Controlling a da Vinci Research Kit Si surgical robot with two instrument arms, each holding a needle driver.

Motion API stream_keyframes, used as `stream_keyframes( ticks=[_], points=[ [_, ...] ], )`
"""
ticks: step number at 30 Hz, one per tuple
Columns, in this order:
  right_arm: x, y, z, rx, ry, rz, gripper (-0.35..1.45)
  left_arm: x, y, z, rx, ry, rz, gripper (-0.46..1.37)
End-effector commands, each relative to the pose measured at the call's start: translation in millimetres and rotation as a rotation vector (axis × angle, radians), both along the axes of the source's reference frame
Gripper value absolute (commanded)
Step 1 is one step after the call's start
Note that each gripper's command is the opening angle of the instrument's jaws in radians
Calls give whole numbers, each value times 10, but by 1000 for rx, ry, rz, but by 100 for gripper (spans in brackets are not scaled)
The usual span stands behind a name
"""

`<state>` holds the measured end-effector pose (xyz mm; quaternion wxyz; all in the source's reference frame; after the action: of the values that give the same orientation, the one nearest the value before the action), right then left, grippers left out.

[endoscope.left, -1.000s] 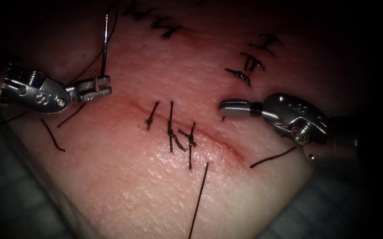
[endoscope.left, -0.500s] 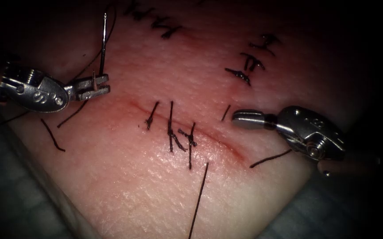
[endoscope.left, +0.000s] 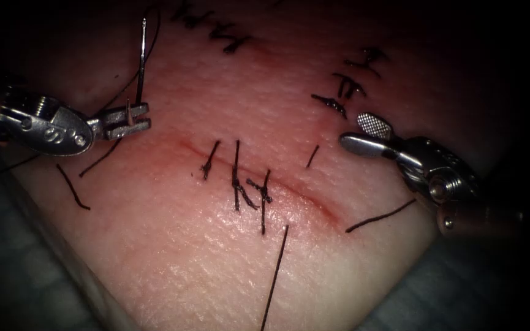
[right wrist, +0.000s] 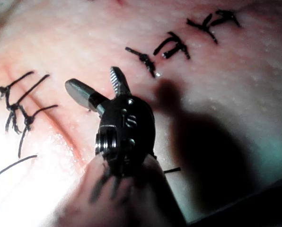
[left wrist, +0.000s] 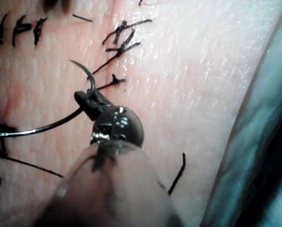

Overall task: Wound Closure
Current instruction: Pull lightly on remaining suture tail

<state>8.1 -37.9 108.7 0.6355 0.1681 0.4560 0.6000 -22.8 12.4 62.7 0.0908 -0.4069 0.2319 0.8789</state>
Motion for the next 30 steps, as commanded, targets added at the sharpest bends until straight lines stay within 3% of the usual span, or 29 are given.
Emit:
stream_keyframes(
  ticks=[1,6,19,30],
  points=[
    [1,1,5,1,1,-21,117,0,0,1,1,1,2,-35],
    [11,-1,26,-2,13,-55,118,0,-1,1,1,0,2,-35],
    [20,-13,56,17,-22,-103,120,2,-2,-1,1,-1,4,-35],
    [31,-22,70,37,-36,-146,115,4,-3,-1,1,-2,6,-35]
  ],
)
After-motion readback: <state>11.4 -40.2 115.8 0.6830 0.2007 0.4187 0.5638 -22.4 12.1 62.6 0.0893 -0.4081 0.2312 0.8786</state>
